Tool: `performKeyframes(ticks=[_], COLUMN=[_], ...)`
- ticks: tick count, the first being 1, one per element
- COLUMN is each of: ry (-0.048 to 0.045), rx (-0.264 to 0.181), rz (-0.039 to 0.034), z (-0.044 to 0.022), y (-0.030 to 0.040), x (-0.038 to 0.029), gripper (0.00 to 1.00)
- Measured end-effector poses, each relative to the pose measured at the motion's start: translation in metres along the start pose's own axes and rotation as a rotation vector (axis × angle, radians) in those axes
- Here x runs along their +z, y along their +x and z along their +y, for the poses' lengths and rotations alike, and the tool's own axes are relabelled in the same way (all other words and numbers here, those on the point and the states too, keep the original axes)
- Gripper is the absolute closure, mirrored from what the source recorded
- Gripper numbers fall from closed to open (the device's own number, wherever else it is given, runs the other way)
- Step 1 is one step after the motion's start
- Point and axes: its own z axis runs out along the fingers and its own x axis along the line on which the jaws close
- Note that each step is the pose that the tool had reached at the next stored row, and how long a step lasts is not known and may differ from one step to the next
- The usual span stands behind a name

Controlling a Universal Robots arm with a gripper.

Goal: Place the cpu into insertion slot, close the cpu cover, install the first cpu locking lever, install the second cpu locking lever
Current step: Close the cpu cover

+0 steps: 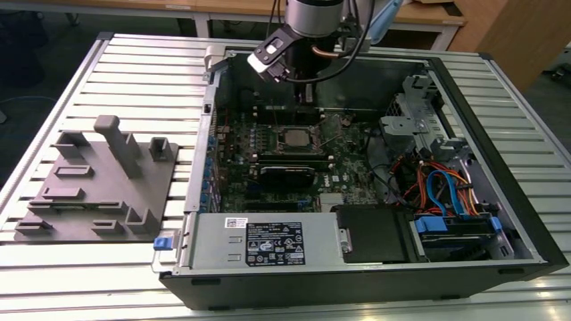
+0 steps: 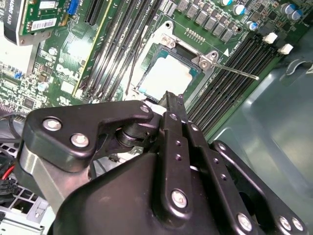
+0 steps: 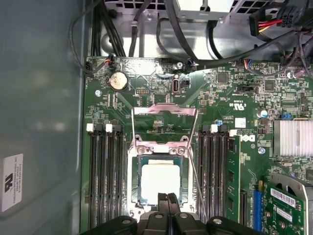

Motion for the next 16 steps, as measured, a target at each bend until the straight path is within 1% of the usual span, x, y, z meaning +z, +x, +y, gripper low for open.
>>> performKeyframes(ticks=[10,16], ry=[0.0,0.0], rx=[0.0,0.0], rz=[0.0001,-0.0003], z=[0.0001,0.0012], y=[-0.0002,-0.0002], x=[-0.0074,-0.0077], gripper=[0.9,0.9])
